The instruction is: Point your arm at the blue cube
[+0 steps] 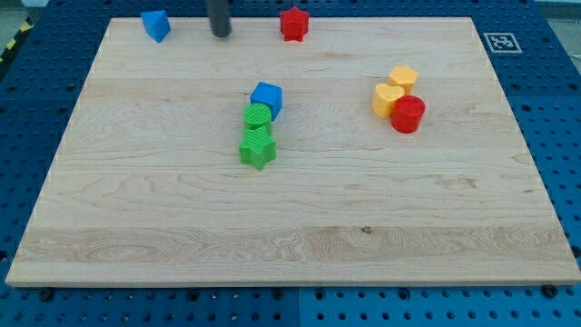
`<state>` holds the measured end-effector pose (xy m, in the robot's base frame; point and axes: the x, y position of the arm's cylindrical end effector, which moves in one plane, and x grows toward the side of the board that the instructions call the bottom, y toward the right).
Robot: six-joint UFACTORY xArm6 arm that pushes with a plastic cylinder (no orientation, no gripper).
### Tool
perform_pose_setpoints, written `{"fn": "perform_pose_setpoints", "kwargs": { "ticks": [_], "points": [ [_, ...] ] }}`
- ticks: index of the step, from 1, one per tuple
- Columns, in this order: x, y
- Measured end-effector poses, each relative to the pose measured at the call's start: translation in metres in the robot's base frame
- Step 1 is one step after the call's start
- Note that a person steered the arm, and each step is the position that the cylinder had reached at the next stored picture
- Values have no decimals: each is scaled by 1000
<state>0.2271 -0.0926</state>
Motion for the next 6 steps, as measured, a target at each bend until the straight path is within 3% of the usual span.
{"fn": "perform_pose_setpoints", "kwargs": {
  "ticks": [2, 3, 6],
  "points": [
    [62, 69],
    [118, 89],
    [131, 89]
  ]
}}
